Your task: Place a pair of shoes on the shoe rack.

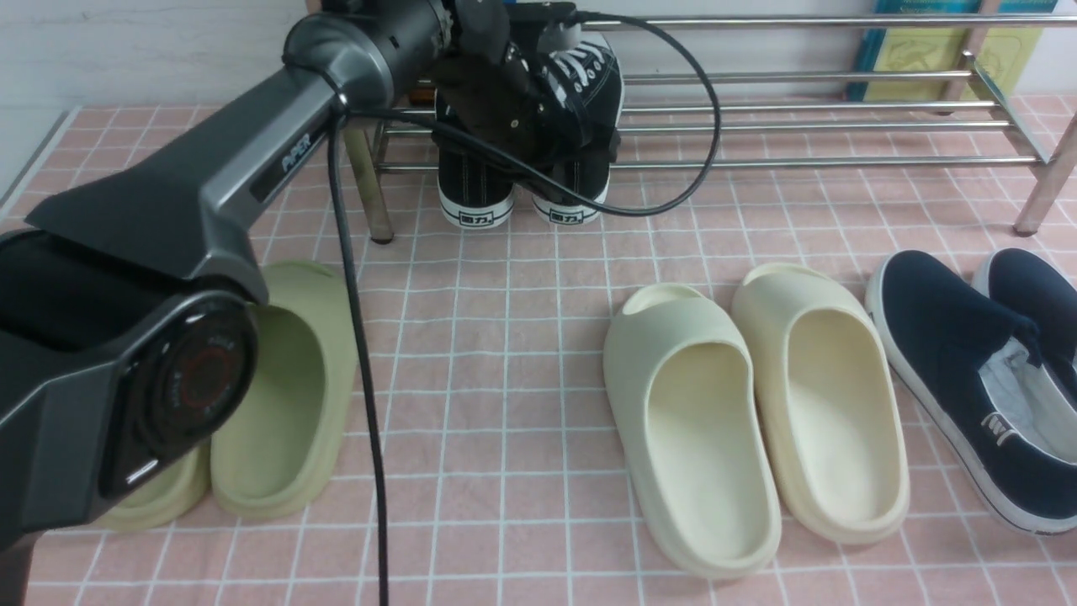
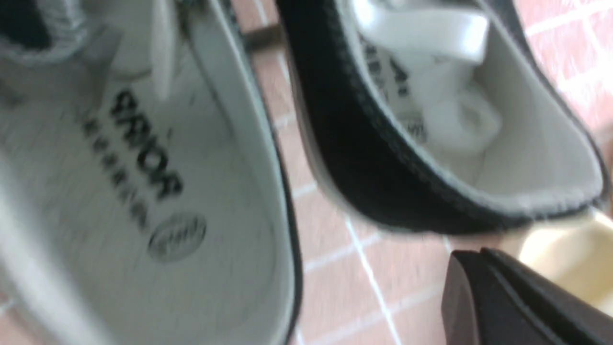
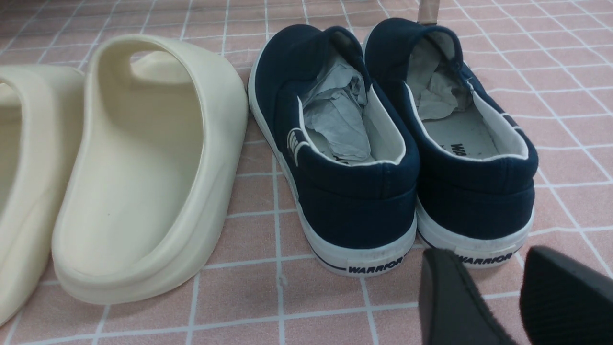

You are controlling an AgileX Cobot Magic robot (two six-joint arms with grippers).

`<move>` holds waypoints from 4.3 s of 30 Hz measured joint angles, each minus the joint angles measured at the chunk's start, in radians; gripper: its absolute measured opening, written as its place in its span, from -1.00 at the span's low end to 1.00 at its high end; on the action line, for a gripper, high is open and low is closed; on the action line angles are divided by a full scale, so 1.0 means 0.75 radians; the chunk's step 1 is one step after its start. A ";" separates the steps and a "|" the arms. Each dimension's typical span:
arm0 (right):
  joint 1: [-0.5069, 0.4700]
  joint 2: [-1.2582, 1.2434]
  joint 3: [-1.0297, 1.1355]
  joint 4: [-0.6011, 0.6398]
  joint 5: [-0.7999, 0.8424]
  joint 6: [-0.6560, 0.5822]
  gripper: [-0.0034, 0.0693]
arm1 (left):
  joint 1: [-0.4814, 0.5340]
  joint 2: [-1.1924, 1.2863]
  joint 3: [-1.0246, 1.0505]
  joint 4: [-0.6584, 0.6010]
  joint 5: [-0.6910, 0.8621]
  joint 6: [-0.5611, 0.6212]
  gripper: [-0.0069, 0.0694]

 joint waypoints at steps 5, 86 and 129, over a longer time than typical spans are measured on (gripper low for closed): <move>0.000 0.000 0.000 0.000 0.000 0.000 -0.25 | 0.000 -0.137 -0.005 0.059 0.197 0.058 -0.78; 0.000 0.000 0.000 0.000 0.000 0.000 -0.25 | 0.002 -2.520 1.996 0.634 -0.268 -0.506 -0.81; 0.000 0.000 0.000 0.000 0.000 0.000 -0.25 | 0.609 -3.034 3.054 0.346 -0.939 -0.094 -0.79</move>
